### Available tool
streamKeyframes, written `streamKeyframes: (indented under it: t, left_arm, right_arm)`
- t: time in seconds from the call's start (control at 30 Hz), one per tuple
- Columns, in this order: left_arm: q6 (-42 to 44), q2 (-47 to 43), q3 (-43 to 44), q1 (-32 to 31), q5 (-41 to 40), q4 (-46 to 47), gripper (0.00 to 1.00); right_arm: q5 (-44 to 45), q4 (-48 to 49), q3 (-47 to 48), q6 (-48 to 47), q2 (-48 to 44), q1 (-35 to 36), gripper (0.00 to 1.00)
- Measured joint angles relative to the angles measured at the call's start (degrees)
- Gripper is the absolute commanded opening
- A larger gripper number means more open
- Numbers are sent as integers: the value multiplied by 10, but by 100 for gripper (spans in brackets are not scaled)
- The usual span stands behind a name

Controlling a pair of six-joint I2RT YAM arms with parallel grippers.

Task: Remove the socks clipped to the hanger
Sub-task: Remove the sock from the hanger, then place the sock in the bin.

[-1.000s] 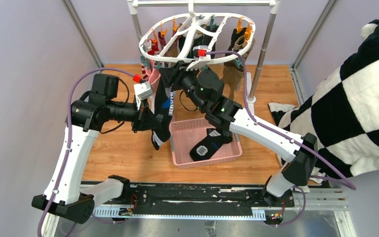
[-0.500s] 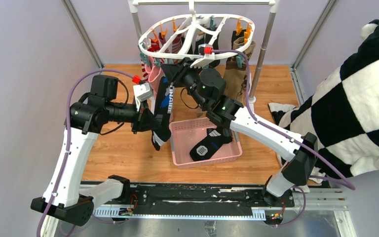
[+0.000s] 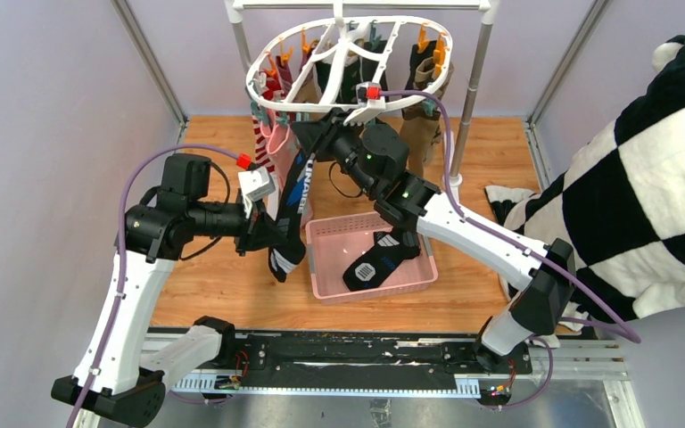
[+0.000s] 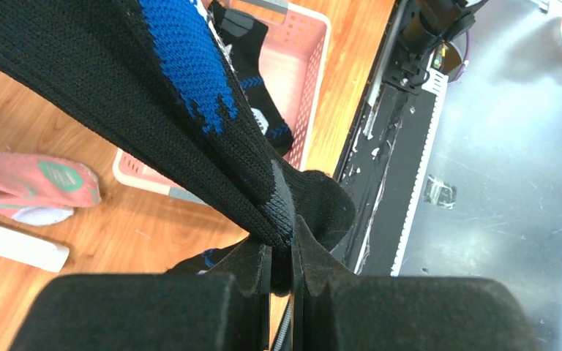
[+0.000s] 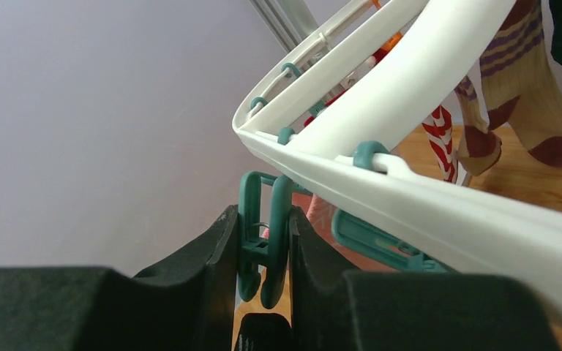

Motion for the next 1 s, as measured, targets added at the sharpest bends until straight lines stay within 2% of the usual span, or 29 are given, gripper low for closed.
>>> streamKeyframes:
  t: [0.03, 0.07, 0.13, 0.2, 0.43, 0.7, 0.83, 1.0]
  left_arm:
    - [2, -3, -4, 0, -2, 2, 1]
    - [4, -5, -7, 0, -5, 2, 1]
    - [7, -6, -12, 0, -11, -4, 1]
    - [9, -8, -18, 0, -18, -16, 1]
    - [16, -4, -18, 0, -38, -33, 2]
    - [21, 4, 0, 0, -45, -33, 2]
    - [23, 3, 0, 0, -45, -34, 2]
    - [23, 1, 0, 0, -45, -34, 2]
  right_arm:
    - [-4, 0, -1, 0, 0, 0, 50]
    - [-7, 0, -1, -1, 0, -2, 66]
    - [-21, 1, 0, -3, -2, -4, 83]
    - [-33, -6, 1, -5, -5, -8, 92]
    - [-67, -54, -24, -44, -56, -13, 98]
    - [-160, -66, -153, -73, -175, -13, 98]
    - [-222, -85, -210, -95, -193, -7, 99]
    - [-257, -90, -285, -163, -228, 21, 100]
